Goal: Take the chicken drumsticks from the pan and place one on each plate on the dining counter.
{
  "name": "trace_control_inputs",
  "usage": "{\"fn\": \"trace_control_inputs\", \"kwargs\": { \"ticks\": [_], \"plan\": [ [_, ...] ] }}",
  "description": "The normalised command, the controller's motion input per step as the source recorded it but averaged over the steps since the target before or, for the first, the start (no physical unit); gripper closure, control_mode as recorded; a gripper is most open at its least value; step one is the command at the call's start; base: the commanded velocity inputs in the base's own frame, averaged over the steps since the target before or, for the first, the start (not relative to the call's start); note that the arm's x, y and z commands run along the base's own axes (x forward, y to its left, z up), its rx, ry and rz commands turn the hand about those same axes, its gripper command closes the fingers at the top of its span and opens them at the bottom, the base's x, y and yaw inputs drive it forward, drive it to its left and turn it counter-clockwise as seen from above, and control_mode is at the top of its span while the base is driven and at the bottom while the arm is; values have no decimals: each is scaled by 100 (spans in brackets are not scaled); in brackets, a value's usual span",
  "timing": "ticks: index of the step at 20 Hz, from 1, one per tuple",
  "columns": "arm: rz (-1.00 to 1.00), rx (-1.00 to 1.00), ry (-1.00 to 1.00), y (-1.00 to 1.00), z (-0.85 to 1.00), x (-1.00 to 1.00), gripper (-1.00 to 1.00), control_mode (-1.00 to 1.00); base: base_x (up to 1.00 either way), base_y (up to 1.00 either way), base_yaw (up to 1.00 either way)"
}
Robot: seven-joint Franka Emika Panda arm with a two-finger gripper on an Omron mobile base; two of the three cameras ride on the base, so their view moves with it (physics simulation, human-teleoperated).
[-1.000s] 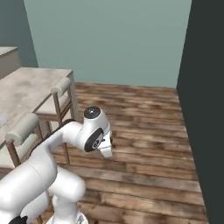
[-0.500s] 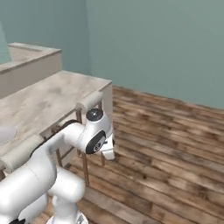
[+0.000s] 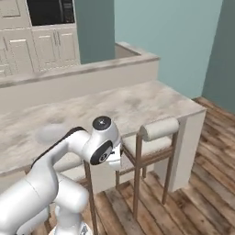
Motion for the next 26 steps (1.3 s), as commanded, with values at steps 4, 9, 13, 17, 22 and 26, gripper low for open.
{"fn": "trace_control_inputs", "kwargs": {
  "ticks": [4,9,13,17,22,26],
  "plan": [
    [0,0,0,0,0,0,100,100,53,0,95],
    [0,0,0,0,0,0,100,100,69,-1,78],
    [0,0,0,0,0,0,100,100,69,0,68],
    [0,0,0,0,0,0,100,100,71,0,68],
    [0,0,0,0,0,0,100,100,77,0,67],
    [0,0,0,0,0,0,100,100,72,-6,48]
  ]
}}
